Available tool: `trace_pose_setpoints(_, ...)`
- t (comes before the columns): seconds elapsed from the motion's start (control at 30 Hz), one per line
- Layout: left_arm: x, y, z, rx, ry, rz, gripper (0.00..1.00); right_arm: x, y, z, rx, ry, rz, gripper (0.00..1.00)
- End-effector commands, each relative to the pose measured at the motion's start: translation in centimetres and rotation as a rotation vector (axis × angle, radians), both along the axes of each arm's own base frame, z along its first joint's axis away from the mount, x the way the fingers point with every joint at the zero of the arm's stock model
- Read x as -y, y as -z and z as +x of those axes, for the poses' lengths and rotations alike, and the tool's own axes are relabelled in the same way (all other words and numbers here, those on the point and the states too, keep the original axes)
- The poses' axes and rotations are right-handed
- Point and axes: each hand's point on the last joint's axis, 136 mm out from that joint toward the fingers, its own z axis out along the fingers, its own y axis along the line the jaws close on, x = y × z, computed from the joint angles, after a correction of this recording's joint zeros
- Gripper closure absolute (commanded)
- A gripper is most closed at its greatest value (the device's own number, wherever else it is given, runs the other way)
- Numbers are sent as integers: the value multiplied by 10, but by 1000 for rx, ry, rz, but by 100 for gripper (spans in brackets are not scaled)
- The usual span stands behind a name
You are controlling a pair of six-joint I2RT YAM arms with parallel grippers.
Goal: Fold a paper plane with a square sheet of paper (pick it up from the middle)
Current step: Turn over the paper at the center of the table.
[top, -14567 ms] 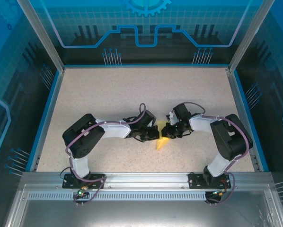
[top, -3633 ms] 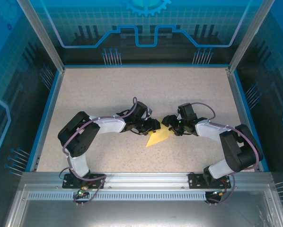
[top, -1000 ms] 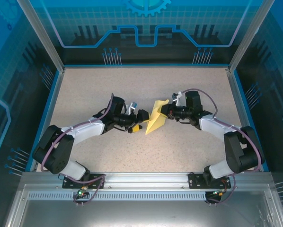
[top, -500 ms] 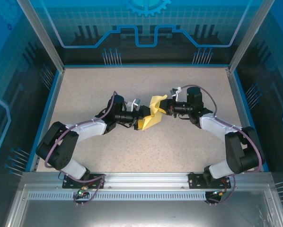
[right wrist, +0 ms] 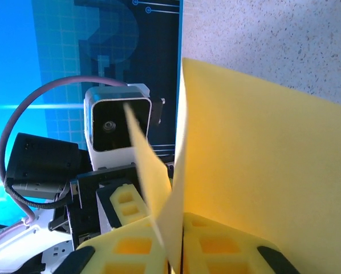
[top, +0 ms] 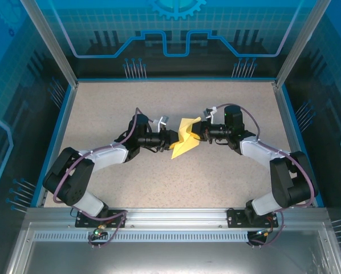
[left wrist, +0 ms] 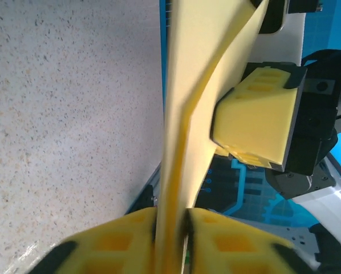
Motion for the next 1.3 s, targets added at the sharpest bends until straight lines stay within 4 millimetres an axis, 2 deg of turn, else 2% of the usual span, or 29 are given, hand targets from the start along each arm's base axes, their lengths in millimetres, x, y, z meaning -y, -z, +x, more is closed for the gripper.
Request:
trace_pose_setpoints(0.0, -3, -3, 0, 39, -22, 21, 88, 1, 3, -2, -15, -28, -29, 81)
trace_pose_setpoints(0.1, -10, 9, 1, 32, -49, 107, 92, 10, 10, -3, 10, -1, -116, 55)
trace_pose_setpoints(0.2, -29, 29, -1, 25, -84, 315, 93, 31, 18, -5, 33, 61, -311, 37)
trace_pose_setpoints(0.3, -66, 48, -5, 42, -134, 650, 93, 57, 29, -7, 41, 123, -501, 30)
trace_pose_setpoints(0.4, -114, 51, -4, 119, -204, 1034, 93, 74, 37, -11, 39, 175, -600, 23)
trace_pose_setpoints(0.5, -157, 49, -2, 148, -282, 1307, 92, 85, 44, -14, 30, 215, -648, 20)
trace_pose_setpoints(0.6, -185, 47, -1, 148, -331, 1518, 91, 92, 49, -17, 12, 245, -675, 19)
trace_pose_setpoints(0.67, -194, 46, -1, 152, -349, 1660, 90, 93, 49, -17, 9, 259, -681, 19)
trace_pose_setpoints(0.7, -195, 48, 0, 152, -343, 1720, 90, 96, 58, -22, -16, 258, -696, 19)
trace_pose_setpoints(0.77, -192, 50, 3, 153, -351, 1805, 89, 97, 62, -24, -24, 262, -709, 19)
trace_pose_setpoints(0.83, -175, 60, 7, 164, -320, 1817, 88, 97, 63, -25, -28, 264, -723, 19)
trace_pose_setpoints(0.97, -125, 94, 14, 133, -234, 1668, 80, 100, 66, -27, -39, 274, -756, 19)
trace_pose_setpoints(1.03, -95, 112, 12, 89, -175, 1526, 71, 103, 68, -30, -47, 281, -769, 19)
trace_pose_setpoints(1.1, -65, 119, 11, 67, -118, 1378, 54, 105, 69, -32, -50, 294, -779, 19)
trace_pose_setpoints(1.2, -29, 110, 13, 58, -72, 1146, 35, 106, 70, -34, -42, 303, -789, 19)
trace_pose_setpoints(1.27, -17, 96, 16, 51, -66, 1004, 26, 102, 71, -36, -27, 297, -796, 19)
